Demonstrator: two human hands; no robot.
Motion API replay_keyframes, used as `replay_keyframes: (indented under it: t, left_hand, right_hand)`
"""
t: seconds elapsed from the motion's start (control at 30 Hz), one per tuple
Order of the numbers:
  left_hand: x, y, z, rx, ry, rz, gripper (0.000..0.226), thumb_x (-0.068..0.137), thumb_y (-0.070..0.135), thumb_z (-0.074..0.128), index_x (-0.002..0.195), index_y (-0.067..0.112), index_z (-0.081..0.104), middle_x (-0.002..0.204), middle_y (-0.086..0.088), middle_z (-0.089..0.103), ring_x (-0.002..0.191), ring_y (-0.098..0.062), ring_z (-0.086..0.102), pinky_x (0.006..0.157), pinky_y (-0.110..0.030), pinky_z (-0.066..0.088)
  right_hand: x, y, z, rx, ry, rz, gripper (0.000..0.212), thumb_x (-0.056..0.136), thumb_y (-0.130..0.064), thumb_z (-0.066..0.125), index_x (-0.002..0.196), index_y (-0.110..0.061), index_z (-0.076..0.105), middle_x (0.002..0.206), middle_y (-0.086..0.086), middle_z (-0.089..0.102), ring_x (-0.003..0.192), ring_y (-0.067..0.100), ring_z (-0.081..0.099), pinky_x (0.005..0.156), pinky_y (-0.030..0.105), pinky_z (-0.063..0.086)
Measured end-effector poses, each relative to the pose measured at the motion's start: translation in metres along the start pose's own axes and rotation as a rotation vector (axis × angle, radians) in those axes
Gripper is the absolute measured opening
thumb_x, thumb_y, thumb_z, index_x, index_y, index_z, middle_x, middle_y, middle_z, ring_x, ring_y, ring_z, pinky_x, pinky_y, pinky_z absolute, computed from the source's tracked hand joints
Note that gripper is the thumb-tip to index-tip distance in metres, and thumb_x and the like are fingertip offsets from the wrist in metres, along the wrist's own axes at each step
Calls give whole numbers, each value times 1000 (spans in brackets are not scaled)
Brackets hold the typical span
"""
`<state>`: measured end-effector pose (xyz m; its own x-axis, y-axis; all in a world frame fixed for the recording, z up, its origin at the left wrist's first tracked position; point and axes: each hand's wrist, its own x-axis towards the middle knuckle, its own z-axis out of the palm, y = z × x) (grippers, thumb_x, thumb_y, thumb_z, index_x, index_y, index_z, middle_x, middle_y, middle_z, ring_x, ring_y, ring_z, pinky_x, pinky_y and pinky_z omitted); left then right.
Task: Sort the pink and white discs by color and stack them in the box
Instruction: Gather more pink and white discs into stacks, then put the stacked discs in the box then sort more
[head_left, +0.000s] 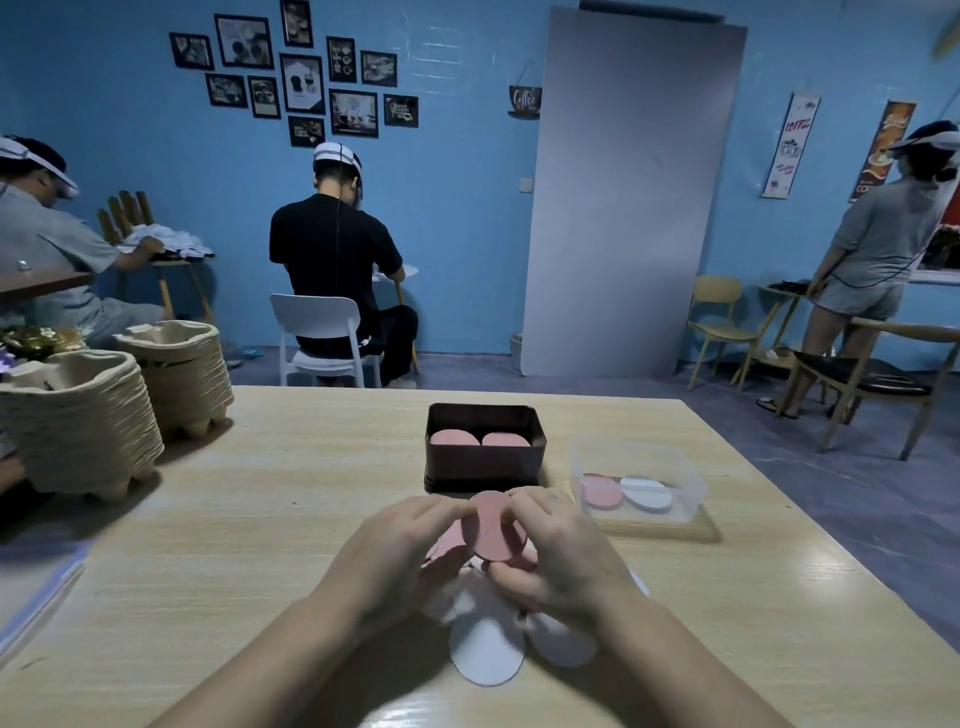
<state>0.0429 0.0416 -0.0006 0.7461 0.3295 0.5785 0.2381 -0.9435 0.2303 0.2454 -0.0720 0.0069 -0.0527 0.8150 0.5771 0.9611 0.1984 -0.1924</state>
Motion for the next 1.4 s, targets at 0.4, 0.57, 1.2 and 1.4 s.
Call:
replay_keyframes:
  t: [0.4,0.57,1.2,1.4]
  left_hand:
    - [50,-74,5,132,45,-50,43,97,46,52,134,26,61,140,11,57,124,-15,56,104,-36,43]
    - [62,-89,8,136,34,-47,36,99,46,49,126,28,63,132,14,60,122,-12,56,102,-32,39]
    - [63,-89,9,77,60,-56,28,99,42,49,118,27,63,121,18,58,115,-9,54,96,-32,39]
    - [61,-85,5,78,23,-87,33,99,43,48,122,26,63,125,16,59,118,-11,55,99,-30,40]
  right_hand:
    - [81,77,1,4,89,115,37,71,-50,68,88,-20,56,87,-7,58,82,18,48,75,36,46]
    - [119,102,0,30,10,171,37,70,-57,67,87,-27,53,87,-12,57,88,15,49,78,34,47]
    - [138,127,13,-20,-171,290,47,66,-70,75,94,-34,65,98,-20,67,98,7,53,89,35,38]
    - [116,120,11,-2,62,153,34,85,-58,57,89,-25,64,91,-13,65,92,17,58,85,40,49]
